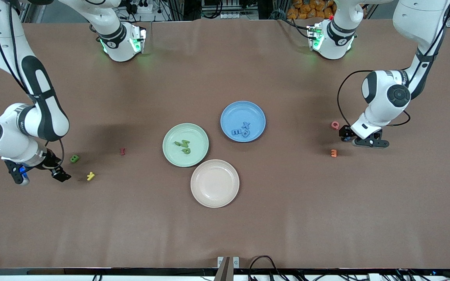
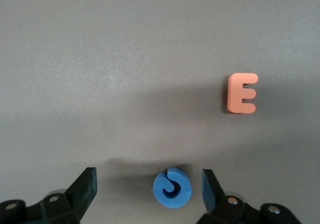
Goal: Sort letters by color into matching plates
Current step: 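Move the left gripper to the blue 'e' while the right gripper reaches green 'B', then grasp blue 'e' with the left gripper while the right gripper grasps green 'B'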
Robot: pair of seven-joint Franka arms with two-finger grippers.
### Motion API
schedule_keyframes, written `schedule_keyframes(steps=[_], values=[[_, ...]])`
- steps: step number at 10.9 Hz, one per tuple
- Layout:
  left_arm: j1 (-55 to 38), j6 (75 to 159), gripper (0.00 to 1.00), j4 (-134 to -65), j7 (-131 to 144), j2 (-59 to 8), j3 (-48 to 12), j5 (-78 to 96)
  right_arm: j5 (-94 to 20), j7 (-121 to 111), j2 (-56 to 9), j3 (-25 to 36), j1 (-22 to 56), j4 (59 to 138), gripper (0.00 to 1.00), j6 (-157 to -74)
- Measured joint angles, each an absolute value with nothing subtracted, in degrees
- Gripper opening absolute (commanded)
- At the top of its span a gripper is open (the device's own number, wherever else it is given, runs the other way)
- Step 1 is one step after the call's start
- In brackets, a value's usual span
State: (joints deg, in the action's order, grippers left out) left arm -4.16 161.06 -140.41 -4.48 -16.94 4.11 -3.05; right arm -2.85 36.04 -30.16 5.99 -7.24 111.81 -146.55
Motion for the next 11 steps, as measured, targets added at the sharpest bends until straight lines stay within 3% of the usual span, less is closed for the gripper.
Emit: schedule_keyframes(steps=[4, 11], values=[[-4.59, 161.06, 0.81, -141.38, -4.48, -17.09, 3.26, -0.6, -2.74, 34.14, -28.81, 5.92, -8.62, 116.65, 1.0, -148.66], [-4.74, 161.06, 0.69, -141.53, -4.48, -17.83, 2.74, -0.32, -2.73, 34.12, -28.8, 5.68, -8.62, 118.34, 1.0, -149.34]])
